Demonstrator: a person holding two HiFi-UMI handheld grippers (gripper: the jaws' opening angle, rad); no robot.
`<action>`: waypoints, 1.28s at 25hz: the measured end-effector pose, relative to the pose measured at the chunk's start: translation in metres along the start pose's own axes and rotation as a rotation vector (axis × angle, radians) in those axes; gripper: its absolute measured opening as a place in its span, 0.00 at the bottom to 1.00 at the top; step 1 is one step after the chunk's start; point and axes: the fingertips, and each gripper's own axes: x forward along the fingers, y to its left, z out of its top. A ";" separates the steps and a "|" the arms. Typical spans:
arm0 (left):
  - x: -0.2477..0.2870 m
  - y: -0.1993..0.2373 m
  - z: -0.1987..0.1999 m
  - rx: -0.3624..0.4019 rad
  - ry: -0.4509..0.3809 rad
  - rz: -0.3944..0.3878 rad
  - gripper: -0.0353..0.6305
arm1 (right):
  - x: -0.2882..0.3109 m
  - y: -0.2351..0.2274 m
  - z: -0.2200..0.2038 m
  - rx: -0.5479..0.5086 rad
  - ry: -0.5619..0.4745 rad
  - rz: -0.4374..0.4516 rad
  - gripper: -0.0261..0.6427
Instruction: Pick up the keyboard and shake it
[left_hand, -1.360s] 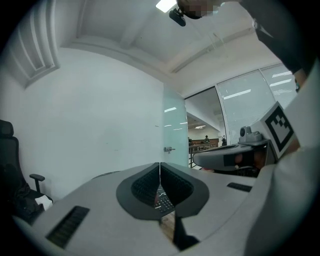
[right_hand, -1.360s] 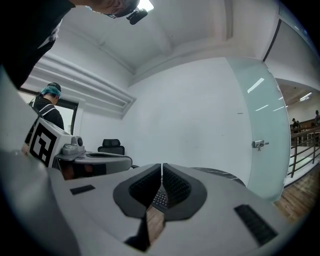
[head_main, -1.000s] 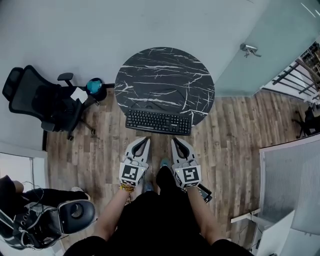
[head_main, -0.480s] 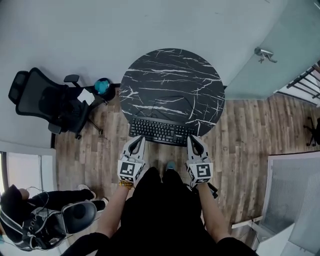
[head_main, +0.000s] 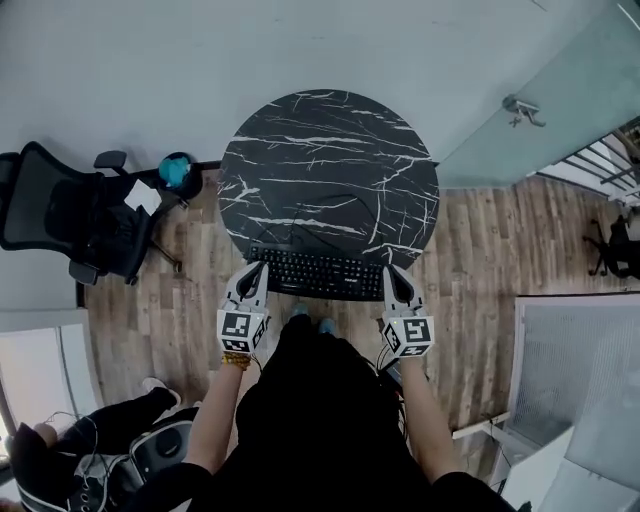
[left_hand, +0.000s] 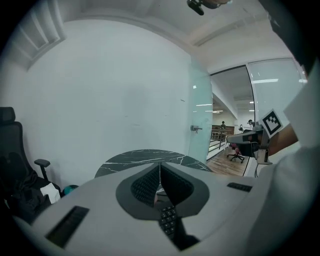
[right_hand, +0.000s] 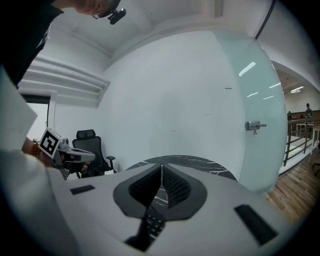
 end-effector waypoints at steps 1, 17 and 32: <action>0.006 0.010 -0.005 0.000 0.014 -0.012 0.08 | 0.005 -0.005 -0.001 0.003 0.004 -0.010 0.09; 0.050 0.086 -0.139 -0.122 0.385 0.001 0.22 | 0.038 -0.076 -0.132 0.113 0.351 -0.073 0.16; 0.052 0.087 -0.227 -0.417 0.669 -0.023 0.47 | 0.025 -0.086 -0.244 0.400 0.581 -0.074 0.43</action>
